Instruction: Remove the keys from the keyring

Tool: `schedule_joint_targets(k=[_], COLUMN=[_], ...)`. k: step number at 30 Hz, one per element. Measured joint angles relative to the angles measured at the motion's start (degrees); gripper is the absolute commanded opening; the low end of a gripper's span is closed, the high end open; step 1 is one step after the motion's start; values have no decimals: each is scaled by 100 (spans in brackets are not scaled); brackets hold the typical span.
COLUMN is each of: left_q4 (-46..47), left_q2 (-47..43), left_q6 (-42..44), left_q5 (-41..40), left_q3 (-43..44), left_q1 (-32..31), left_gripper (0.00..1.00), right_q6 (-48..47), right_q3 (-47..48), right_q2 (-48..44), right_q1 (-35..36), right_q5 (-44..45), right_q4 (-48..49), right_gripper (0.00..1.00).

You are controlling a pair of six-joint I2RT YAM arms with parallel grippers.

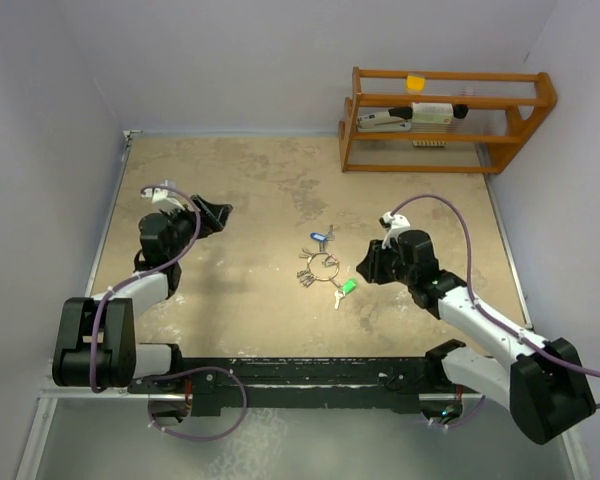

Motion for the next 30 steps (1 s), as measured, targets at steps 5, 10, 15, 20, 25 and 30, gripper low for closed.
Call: schedule_joint_targets(k=[5, 10, 15, 20, 25, 30], left_q4=[188, 557, 761, 811, 859, 894], left_q2=[13, 144, 291, 398, 428, 428], left_q6=[-48, -168, -269, -299, -304, -302], left_q5=[168, 422, 575, 649, 702, 702], left_q3=[-2, -87, -98, -96, -96, -96], left_q1=[-184, -249, -254, -280, -328, -352], left_gripper=[32, 27, 21, 22, 26, 29], right_q6=[2, 68, 166, 254, 289, 354], right_q3=[-26, -39, -157, -192, -223, -267], right_q2=[164, 629, 728, 907, 999, 1141], right_q1=[4, 22, 31, 42, 63, 68], right_q5=[-48, -166, -254, -273, -280, -343], right_q4=[114, 267, 448, 592, 656, 763], right_gripper=[33, 33, 32, 31, 31, 31])
